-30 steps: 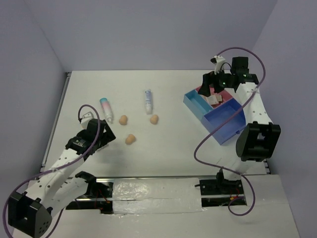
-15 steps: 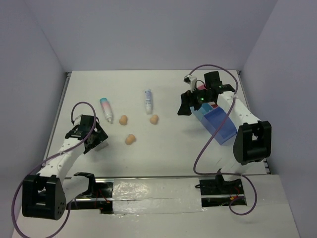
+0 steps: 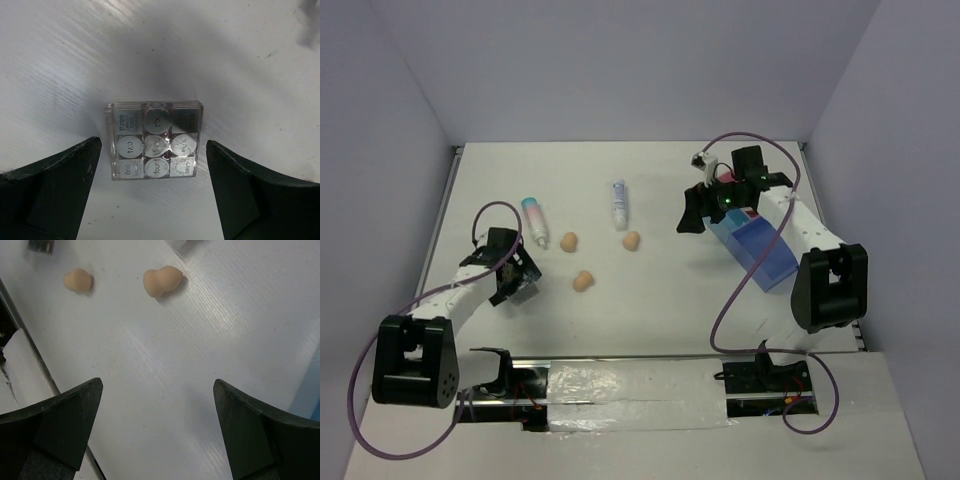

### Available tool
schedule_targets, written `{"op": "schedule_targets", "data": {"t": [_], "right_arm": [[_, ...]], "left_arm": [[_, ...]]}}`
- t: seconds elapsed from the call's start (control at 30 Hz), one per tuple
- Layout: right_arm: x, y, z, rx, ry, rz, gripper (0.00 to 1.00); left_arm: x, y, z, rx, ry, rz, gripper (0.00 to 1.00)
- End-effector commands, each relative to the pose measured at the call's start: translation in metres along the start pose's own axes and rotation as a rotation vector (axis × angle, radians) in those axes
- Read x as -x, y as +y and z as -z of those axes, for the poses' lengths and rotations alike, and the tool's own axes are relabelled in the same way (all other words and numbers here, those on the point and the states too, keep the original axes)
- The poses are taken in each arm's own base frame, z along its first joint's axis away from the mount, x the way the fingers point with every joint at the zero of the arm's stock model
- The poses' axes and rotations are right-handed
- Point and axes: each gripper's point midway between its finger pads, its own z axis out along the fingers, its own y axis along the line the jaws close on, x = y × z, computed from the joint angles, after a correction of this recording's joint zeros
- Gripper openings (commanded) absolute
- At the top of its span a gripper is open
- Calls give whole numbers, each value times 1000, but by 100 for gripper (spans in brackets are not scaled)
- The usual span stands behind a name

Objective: Organize the makeup

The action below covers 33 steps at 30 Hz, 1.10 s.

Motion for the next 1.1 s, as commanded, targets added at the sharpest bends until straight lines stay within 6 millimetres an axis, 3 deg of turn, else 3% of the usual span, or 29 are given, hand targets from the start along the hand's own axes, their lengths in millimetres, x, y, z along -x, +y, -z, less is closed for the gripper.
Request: {"op": "schedule_targets", "data": {"t": [0.0,0.4,0.67,0.8,0.93,1.07], "right_arm": [[12,14,4,19,-46,49,100],[3,21,-3,33,-17,39,100],[1,26,-5,52,-4,43,100],[1,28,-6,60,-1,45,100],[1,30,-8,69,3,46,100],[1,33,-9,74,4,50,100]], "left_arm": [[13,-13,-1,-53,-28,-13,99],[1,-11,-14,-32,25,-33,95],[1,-18,-13,-64,32,-31,74],[-3,-17,-13,-65,50,-38,76],[-6,-15,-13,-56,67,-51,87],[-9,-13,-14,-43,88,-61,88]]}}
